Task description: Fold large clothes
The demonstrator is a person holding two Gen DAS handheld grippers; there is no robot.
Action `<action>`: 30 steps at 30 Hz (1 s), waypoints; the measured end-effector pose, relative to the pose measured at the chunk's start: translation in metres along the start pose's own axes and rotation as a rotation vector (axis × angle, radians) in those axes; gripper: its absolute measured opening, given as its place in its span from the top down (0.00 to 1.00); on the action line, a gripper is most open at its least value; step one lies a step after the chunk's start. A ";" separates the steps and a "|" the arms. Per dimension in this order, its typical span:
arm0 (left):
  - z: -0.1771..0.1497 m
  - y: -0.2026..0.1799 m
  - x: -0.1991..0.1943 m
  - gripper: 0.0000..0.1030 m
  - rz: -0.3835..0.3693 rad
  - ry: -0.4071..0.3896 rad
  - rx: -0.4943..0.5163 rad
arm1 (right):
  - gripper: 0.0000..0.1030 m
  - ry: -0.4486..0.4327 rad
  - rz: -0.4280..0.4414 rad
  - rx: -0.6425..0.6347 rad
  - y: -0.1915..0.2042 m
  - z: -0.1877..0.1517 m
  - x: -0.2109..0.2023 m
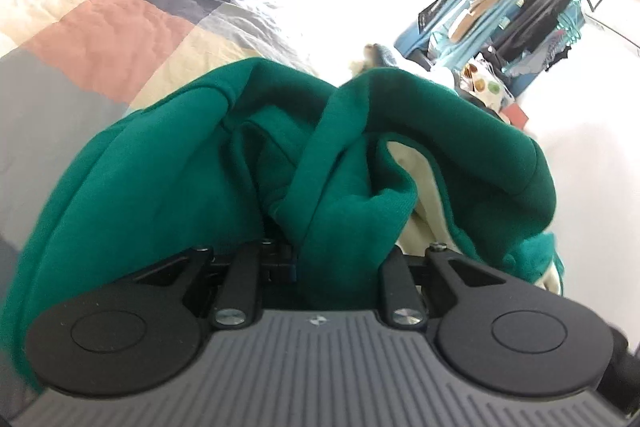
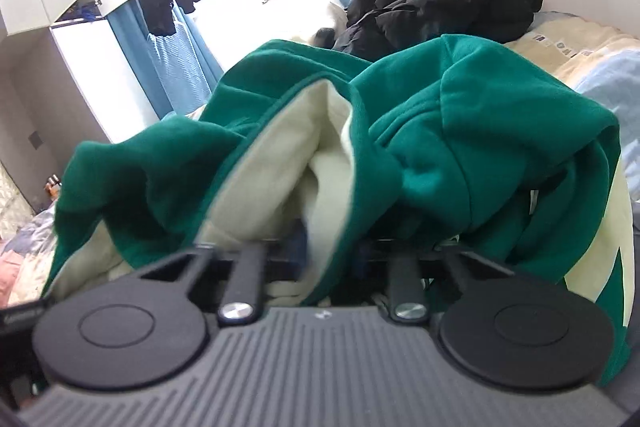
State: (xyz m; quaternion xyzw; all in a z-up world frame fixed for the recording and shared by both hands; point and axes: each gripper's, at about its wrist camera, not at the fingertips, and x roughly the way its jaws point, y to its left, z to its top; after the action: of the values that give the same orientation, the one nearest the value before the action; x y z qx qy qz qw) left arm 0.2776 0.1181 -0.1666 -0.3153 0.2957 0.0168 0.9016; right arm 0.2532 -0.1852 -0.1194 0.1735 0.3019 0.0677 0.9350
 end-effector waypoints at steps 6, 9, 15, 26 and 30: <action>-0.016 0.003 -0.032 0.80 -0.010 0.060 -0.033 | 0.88 -0.099 0.027 -0.064 0.016 -0.004 -0.045; -0.031 -0.002 -0.052 0.80 -0.013 0.043 -0.005 | 0.88 -0.154 0.045 -0.111 0.024 -0.008 -0.068; -0.049 -0.018 -0.093 0.80 -0.020 -0.095 0.075 | 0.89 -0.218 0.046 -0.148 0.029 -0.006 -0.086; -0.003 -0.048 -0.208 0.83 -0.140 -0.405 0.036 | 0.89 -0.435 0.226 -0.218 0.067 0.050 -0.182; 0.021 -0.072 -0.254 0.83 -0.170 -0.480 0.040 | 0.90 -0.506 0.281 -0.257 0.090 0.082 -0.224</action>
State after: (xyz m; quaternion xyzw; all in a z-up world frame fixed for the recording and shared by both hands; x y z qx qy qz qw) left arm 0.0950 0.1121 0.0244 -0.3080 0.0457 0.0092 0.9502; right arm 0.1189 -0.1768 0.0967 0.1053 0.0215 0.1886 0.9761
